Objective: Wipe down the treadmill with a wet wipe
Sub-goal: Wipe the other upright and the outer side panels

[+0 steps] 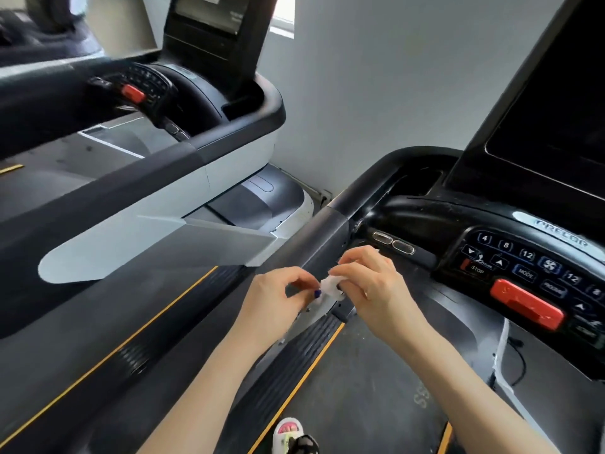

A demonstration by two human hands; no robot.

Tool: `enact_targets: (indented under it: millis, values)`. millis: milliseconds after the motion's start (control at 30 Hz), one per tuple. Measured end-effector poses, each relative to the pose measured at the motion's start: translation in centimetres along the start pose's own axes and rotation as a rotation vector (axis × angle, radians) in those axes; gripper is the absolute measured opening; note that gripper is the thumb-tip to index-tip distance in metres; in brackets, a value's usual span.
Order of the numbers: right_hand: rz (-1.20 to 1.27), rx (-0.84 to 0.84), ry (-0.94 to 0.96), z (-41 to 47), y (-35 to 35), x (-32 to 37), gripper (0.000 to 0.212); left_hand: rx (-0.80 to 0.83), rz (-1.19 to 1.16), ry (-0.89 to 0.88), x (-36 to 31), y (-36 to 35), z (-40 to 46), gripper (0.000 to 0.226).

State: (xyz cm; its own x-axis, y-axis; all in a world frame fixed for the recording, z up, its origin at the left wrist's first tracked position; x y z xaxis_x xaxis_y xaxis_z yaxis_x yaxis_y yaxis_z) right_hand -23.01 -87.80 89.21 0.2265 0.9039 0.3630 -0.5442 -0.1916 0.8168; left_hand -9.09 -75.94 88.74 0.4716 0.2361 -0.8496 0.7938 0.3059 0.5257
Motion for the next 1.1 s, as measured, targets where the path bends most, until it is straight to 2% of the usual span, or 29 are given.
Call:
enact_targets:
  millis: [133,300,400,633,733,833,1000,1100]
  values:
    - [0.078,-0.001,0.046,-3.1,-0.5,3.5,0.013,-0.124,0.023,-0.003,0.7,-0.8,-5.5,0.023]
    - [0.216,0.03,0.069,-8.3,-1.8,8.2,0.022,-0.095,-0.012,0.1,1.7,-2.7,-14.1,0.029]
    - [0.269,0.029,0.062,-11.0,-2.5,11.3,0.017,-0.1,-0.028,0.15,1.4,-2.8,-18.7,0.028]
    - [0.159,-0.044,0.137,-13.4,-2.8,17.0,0.031,-0.189,-0.007,0.184,1.9,-0.8,-25.4,0.026]
    - [0.133,0.015,0.21,-14.0,-4.1,20.2,0.022,-0.261,-0.062,0.195,2.8,0.2,-28.7,0.022]
    - [0.177,0.047,0.287,-14.5,-6.1,24.0,0.019,-0.342,-0.071,0.241,4.3,1.5,-32.0,0.007]
    - [0.259,0.183,0.374,-14.8,-10.6,30.3,0.018,-0.489,-0.044,0.319,9.5,4.4,-37.6,0.009]
    - [0.268,0.247,0.326,-13.9,-13.3,31.8,0.021,-0.562,-0.012,0.353,13.7,6.2,-40.9,0.006]
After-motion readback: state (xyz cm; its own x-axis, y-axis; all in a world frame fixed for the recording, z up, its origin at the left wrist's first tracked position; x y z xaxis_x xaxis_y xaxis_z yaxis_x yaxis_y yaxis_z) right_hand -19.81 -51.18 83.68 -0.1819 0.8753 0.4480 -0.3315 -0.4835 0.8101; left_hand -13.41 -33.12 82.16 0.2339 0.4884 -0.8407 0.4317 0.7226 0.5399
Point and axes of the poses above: each hand's wrist, its own z-axis towards the middle knuckle, its own y-axis out of the back of the hand, x = y × z, the point moved 3 cm from there along z, towards the middle knuckle, and after that the axes turned 8 degrees about x, right-handed, at the moved point
